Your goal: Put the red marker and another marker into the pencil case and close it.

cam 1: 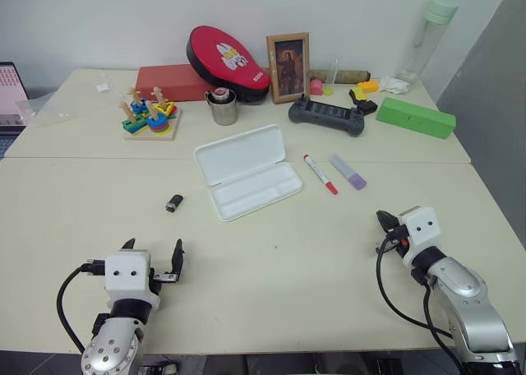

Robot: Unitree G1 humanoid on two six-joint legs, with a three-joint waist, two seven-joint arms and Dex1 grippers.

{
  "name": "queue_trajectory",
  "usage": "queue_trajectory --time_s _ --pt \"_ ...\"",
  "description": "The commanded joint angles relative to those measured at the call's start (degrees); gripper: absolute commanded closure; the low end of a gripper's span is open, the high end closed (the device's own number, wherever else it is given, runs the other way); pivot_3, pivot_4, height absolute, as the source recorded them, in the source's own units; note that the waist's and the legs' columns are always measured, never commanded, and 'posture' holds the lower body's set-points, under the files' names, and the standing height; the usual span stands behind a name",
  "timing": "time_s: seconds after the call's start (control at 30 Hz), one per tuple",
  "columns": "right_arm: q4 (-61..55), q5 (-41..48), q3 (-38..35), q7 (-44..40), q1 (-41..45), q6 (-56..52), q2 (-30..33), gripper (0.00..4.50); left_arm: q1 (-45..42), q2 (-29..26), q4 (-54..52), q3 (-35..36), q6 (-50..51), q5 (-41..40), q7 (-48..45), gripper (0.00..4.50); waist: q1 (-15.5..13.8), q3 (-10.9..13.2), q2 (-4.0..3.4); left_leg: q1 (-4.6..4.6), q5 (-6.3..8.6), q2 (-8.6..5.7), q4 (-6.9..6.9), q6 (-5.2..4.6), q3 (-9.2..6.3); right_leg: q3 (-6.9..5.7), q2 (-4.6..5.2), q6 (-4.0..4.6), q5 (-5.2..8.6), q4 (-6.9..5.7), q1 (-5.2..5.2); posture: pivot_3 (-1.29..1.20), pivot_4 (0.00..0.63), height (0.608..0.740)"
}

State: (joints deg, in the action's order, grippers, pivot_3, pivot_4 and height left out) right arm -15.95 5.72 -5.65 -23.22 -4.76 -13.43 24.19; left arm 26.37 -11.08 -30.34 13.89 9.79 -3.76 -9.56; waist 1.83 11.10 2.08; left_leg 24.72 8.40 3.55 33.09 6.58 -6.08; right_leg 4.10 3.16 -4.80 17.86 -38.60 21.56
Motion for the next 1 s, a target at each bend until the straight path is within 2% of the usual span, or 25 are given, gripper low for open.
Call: queue_trajectory --time_s 0.03,1.0 --pt "-1.41 0.24 -1.02 0.13 0.32 0.52 0.40 4.48 0.49 0.04 -0.87 -0.02 -1.21 -0.05 -0.13 0.00 0.00 0.00 -0.01 0.00 0.00 0.00 0.00 0.00 0.00 0.00 0.00 0.00 0.00 0.00 0.00 0.00 0.150 0.740" --pt "-1.65 0.18 -0.68 -0.32 0.86 0.64 0.41 4.48 0.18 0.26 -0.87 -0.67 -0.47 0.29 0.16 0.00 0.00 -0.03 -0.06 -0.01 0.00 0.00 0.00 0.00 0.00 0.00 0.00 0.00 0.00 -0.01 -0.02 0.00 0.150 0.740"
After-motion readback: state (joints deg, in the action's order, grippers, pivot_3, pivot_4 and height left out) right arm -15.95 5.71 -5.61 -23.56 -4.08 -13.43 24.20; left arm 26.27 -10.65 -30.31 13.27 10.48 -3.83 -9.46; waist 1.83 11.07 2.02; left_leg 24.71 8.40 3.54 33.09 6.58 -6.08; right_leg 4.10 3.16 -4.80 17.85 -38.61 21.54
